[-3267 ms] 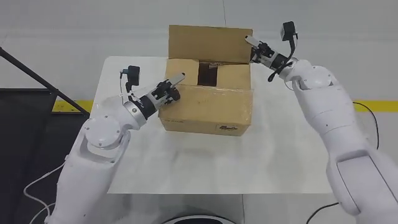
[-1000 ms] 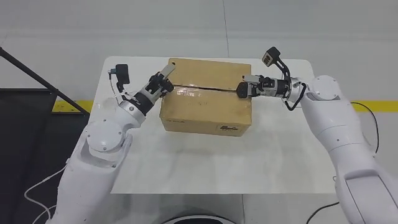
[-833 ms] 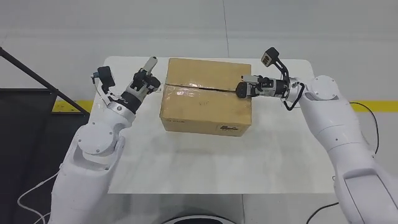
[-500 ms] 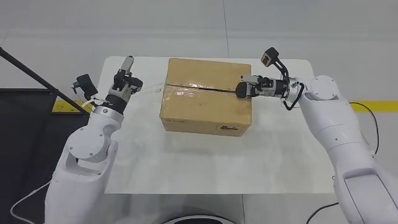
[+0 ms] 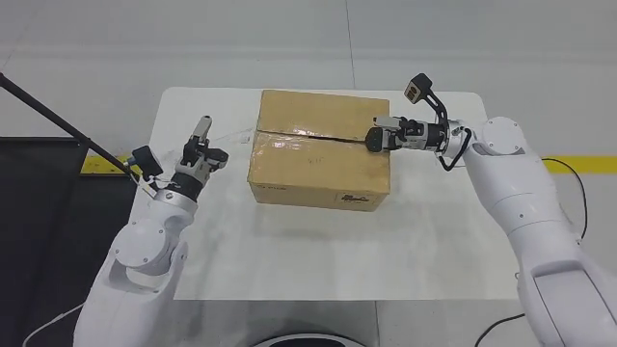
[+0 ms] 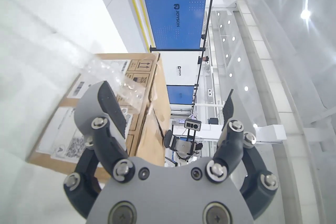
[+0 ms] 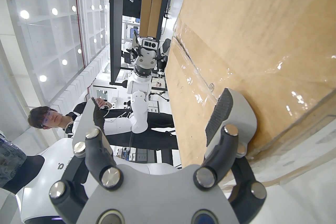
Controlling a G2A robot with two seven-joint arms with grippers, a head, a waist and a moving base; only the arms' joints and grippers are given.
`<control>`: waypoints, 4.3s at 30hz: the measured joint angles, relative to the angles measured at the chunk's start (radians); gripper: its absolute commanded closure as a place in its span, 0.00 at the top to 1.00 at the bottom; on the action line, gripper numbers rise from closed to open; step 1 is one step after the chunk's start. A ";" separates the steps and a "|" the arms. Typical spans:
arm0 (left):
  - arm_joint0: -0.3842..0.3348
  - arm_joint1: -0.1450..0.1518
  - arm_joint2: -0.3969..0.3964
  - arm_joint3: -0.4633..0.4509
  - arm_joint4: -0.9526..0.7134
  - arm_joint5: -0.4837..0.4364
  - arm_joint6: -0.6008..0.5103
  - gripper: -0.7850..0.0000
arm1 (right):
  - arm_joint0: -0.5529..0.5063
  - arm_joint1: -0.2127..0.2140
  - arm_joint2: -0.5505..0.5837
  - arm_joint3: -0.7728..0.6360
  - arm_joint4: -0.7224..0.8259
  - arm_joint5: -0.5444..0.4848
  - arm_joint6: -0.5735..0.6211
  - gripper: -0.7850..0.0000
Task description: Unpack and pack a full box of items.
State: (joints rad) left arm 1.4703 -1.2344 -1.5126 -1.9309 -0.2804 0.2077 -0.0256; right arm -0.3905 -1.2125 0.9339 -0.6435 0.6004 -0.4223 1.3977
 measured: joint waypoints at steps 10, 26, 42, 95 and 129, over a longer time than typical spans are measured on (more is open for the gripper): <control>-0.066 -0.016 0.012 0.200 -0.077 -0.006 0.086 1.00 | 0.000 0.000 0.000 0.000 0.000 0.000 0.000 1.00; -0.331 -0.043 0.055 0.555 -0.119 -0.174 0.094 1.00 | 0.000 0.000 0.000 0.000 0.000 0.000 0.000 1.00; -0.340 -0.051 0.129 0.593 -0.023 -0.112 0.002 1.00 | 0.000 0.000 0.000 0.000 0.000 0.000 0.000 1.00; -0.332 -0.098 0.186 0.106 0.023 -0.213 0.100 1.00 | -0.309 0.111 0.290 -0.372 -0.071 -0.058 -0.345 1.00; -0.465 -0.178 0.458 0.282 0.200 -0.171 0.242 1.00 | -0.372 0.128 0.354 -0.364 -0.039 -0.076 -0.293 1.00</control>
State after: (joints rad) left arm 1.0052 -1.4124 -1.0543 -1.6487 -0.0807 0.0371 0.2165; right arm -0.7626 -1.0843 1.2883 -1.0075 0.5612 -0.4983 1.1044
